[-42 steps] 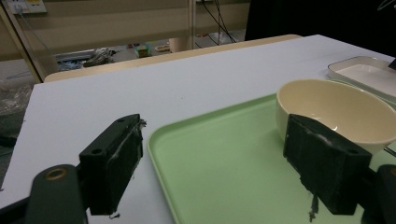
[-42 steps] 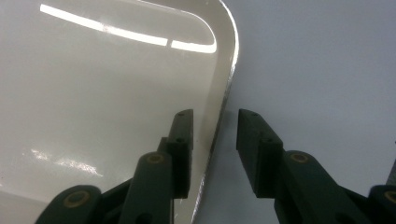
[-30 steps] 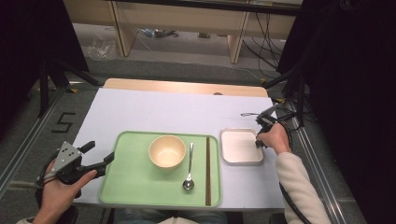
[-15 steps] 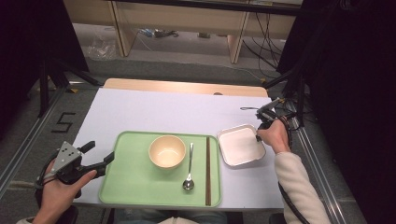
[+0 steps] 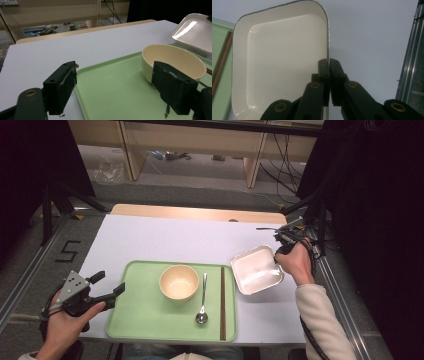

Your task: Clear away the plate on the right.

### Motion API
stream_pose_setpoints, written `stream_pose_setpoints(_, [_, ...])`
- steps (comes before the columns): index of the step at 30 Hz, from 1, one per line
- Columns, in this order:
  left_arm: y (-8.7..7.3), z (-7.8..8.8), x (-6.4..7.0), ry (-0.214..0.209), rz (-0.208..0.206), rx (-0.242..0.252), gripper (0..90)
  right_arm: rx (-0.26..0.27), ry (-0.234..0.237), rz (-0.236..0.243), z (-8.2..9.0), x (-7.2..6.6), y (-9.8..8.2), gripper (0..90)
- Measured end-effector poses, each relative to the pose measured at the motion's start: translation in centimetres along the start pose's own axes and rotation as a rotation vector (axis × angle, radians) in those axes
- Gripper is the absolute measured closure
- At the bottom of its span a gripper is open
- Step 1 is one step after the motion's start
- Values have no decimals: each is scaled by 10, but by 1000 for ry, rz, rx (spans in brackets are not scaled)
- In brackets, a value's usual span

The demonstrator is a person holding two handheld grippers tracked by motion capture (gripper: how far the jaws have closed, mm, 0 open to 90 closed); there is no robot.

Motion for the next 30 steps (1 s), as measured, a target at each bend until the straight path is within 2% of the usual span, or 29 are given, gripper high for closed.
stream_pose_setpoints(1, [1,-1,1,-4,4,5,201,8,1,-60,4,-5,2,897])
stream_pose_setpoints(2, [1,-2,2,-6,0,4,201,14,0,-44,10,-6,3,897])
stream_pose_setpoints(5, [3,-3,4,-9,-1,-2,204,45,2,-68,20,-13,8,897])
stream_pose_setpoints(7, [6,-5,6,-11,-9,-2,206,65,17,-33,25,-17,13,897])
stream_pose_setpoints(8, [8,-7,7,-15,-7,-3,207,77,22,-60,28,-22,15,897])
stream_pose_setpoints(9, [10,-8,8,-19,-10,-4,207,90,33,-54,31,-26,19,897])
stream_pose_setpoints(11, [13,-11,11,-27,-17,-5,207,113,36,-10,33,-30,23,897])
stream_pose_setpoints(14, [18,-18,16,-46,-21,-4,208,131,61,-18,39,-45,33,897])
stream_pose_setpoints(18, [23,-28,22,-68,-24,-17,213,158,66,25,41,-58,45,897])
stream_pose_setpoints(19, [24,-30,24,-74,-22,-19,213,156,81,15,42,-64,48,897])
stream_pose_setpoints(20, [25,-33,26,-80,-24,-21,213,162,77,32,41,-67,50,897])
stream_pose_setpoints(22, [29,-38,29,-92,-28,-27,214,165,93,28,42,-75,55,897])
stream_pose_setpoints(23, [30,-40,31,-96,-25,-27,215,175,87,50,42,-78,59,897])
stream_pose_setpoints(26, [35,-47,35,-93,-27,-39,215,186,97,55,44,-88,65,897])
stream_pose_setpoints(29, [40,-56,42,-110,-19,-47,214,194,99,57,48,-96,70,897])
stream_pose_setpoints(30, [42,-59,45,-119,-21,-48,214,202,109,80,48,-98,72,897])
Point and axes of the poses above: each handheld gripper's, and its own axes: z roughly backward along the jaws, y roughly out of its top, x roughly to its right, the point moved 6 cm from there along -z, roughly forward along the jaws, and after that the axes turned 7 degrees about z, right-handed, at the moved point
